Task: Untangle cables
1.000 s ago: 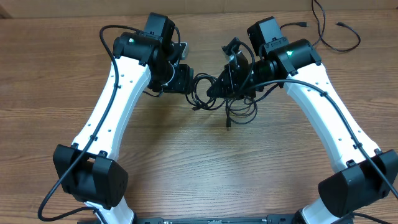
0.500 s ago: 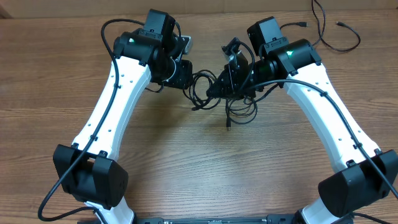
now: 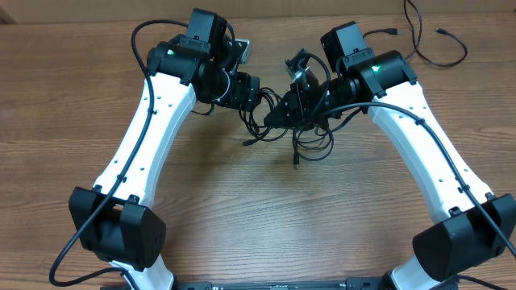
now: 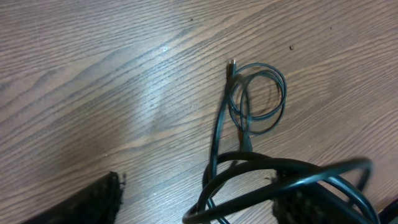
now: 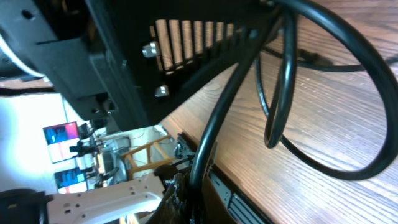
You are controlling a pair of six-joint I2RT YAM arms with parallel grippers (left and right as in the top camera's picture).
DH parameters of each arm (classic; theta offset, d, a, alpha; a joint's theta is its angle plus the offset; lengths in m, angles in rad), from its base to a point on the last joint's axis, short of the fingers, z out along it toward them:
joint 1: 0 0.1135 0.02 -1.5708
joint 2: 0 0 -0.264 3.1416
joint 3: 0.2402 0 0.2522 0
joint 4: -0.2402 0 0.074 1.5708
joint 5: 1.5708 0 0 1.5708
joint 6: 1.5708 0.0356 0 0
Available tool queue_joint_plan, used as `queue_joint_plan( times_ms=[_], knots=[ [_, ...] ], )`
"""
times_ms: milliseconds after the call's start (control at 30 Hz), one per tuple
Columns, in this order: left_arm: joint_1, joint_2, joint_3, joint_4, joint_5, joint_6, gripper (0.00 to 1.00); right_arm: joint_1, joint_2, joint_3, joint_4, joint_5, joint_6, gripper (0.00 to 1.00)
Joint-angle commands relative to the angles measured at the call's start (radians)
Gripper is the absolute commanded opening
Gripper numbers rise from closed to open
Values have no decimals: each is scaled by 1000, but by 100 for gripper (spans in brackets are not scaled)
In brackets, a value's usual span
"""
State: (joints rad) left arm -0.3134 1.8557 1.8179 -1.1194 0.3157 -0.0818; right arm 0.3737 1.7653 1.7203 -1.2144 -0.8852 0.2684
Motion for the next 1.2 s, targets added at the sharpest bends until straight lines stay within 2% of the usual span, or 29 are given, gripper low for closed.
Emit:
queue_joint_plan(
  times_ms=[0, 33, 67, 100, 133, 200, 233, 400, 533, 600, 733, 900, 1067, 1167],
  knots=[
    [6, 9, -4, 8, 18, 8, 82, -3, -10, 14, 3, -78, -8, 4],
    [6, 9, -4, 10, 18, 8, 78, -3, -10, 14, 4, -86, -8, 4],
    [6, 9, -4, 11, 18, 8, 70, -3, -10, 14, 4, -90, -8, 4],
    [6, 9, -4, 13, 18, 8, 58, -3, -10, 14, 4, -90, -8, 4],
    [6, 9, -4, 13, 18, 8, 52, -3, -10, 14, 3, -90, -8, 4],
    [6, 9, -4, 15, 16, 8, 14, -3, -10, 14, 3, -89, -8, 4],
    [6, 9, -4, 18, 16, 8, 4, -3, -10, 14, 2, -90, -8, 4],
    [7, 9, -4, 29, -2, -1, 4, -3, -10, 14, -3, -79, -8, 4],
    [20, 8, -4, 10, -106, -129, 4, -3, -10, 14, -11, -10, -8, 4],
    [34, 6, -3, -9, -113, -147, 4, -3, -10, 14, -15, 45, -7, 4],
    [69, -9, -2, -51, -114, -158, 4, -3, -9, 14, -26, 290, 84, 4],
    [134, -70, -1, -135, -163, -244, 4, -3, -9, 14, -39, 649, 229, 4],
    [183, -125, -1, -214, -201, -267, 4, -3, -8, 14, -25, 735, 264, 4],
    [191, -140, -1, -269, -271, -283, 4, -3, -5, 14, -8, 757, 271, 4]
  ],
)
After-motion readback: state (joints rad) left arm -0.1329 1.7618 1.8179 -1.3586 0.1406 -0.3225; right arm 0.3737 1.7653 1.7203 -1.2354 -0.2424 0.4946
